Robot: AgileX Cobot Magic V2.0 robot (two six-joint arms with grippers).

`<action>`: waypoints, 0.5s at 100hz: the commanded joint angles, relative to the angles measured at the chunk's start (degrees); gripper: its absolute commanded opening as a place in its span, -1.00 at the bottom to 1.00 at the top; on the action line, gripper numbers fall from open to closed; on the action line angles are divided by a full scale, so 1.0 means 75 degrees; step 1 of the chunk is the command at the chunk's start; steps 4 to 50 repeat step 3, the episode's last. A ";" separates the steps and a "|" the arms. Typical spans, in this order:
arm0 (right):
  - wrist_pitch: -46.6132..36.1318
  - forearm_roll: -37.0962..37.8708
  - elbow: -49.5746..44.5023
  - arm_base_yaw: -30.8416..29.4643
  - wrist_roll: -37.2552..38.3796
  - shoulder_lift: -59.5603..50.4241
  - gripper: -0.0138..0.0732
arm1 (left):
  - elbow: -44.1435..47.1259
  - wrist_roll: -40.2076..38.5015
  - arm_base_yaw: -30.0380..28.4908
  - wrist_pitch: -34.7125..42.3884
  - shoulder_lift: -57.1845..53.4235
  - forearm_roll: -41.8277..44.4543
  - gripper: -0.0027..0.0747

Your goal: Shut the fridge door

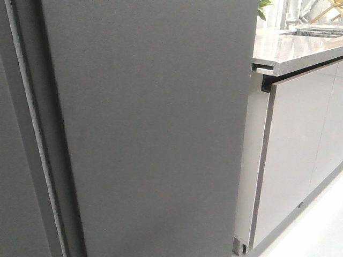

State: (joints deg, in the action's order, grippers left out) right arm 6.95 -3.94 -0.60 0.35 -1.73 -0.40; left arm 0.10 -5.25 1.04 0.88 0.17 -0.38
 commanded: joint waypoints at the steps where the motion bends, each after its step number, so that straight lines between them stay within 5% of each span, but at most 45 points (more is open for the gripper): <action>1: -0.0532 0.0064 -0.0103 -0.0060 -0.0029 -0.0100 -0.86 | 0.0213 -0.0027 0.0036 0.0587 0.0145 -0.0013 -0.99; 50: -0.0532 0.0064 -0.0103 -0.0060 -0.0029 -0.0100 -0.86 | 0.0213 -0.0027 0.0036 0.0587 0.0145 -0.0013 -0.99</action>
